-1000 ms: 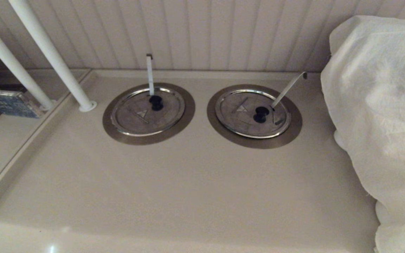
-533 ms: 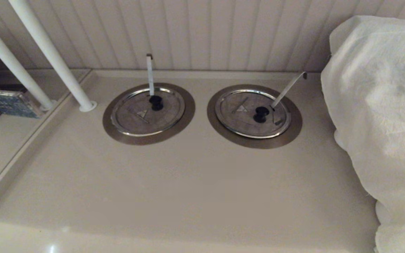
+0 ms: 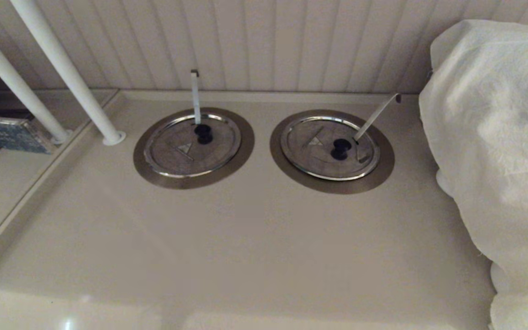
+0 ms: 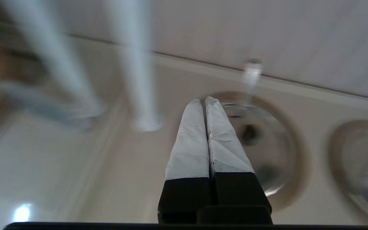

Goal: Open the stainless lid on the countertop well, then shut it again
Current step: Open the lid

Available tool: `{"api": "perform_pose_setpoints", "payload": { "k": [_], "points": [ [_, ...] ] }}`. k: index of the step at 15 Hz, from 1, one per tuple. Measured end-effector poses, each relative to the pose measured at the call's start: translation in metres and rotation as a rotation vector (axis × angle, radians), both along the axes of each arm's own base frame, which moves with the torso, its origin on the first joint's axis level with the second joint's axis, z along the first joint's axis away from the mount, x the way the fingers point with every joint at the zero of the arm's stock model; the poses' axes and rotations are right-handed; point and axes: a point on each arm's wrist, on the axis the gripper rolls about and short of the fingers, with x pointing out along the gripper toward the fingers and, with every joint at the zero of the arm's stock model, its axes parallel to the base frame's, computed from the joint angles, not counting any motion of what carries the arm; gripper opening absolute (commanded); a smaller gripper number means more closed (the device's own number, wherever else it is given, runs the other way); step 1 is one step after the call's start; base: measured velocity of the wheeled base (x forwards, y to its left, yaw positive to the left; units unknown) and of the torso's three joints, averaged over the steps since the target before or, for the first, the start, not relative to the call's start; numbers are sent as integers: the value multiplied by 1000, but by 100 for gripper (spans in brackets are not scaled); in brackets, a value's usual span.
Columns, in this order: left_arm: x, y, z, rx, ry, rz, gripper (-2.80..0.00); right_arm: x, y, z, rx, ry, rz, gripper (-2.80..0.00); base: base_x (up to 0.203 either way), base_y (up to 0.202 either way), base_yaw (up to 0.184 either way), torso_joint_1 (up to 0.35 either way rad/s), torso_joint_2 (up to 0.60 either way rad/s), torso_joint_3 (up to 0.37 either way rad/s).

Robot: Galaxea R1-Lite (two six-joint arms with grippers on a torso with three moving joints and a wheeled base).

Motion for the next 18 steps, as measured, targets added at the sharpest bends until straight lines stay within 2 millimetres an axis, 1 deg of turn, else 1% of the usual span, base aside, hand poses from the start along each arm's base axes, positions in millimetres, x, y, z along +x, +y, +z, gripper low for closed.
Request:
{"api": "perform_pose_setpoints", "payload": {
  "k": [2, 4, 8, 10, 12, 14, 15, 18],
  "points": [
    [39, -40, 4, -2, 52, -51, -280, 0, 0, 0, 0, 0, -1, 0, 0, 0, 0, 0, 0, 0],
    [76, -65, -1, 9, 93, -48, -280, 0, 0, 0, 0, 0, 0, 0, 0, 0, 0, 0, 0, 0],
    [149, -93, -29, 37, 147, -18, -280, 0, 0, 0, 0, 0, 0, 0, 0, 0, 0, 0, 0, 0],
    [176, -101, -43, 47, 125, 46, -280, 0, 0, 0, 0, 0, -1, 0, 0, 0, 0, 0, 0, 0],
    [190, -110, -58, 82, 154, 142, -280, 0, 0, 0, 0, 0, -1, 0, 0, 0, 0, 0, 0, 0],
    [195, -119, -68, 96, 167, 264, -280, 0, 0, 0, 0, 0, -1, 0, 0, 0, 0, 0, 0, 0],
    [199, -123, -74, 81, 162, 280, -280, 0, 0, 0, 0, 0, 0, 0, 0, 0, 0, 0, 0, 0],
    [219, -139, -93, 38, 110, 211, -280, 0, 0, 0, 0, 0, 0, 0, 0, 0, 0, 0, 0, 0]
  ]
}}
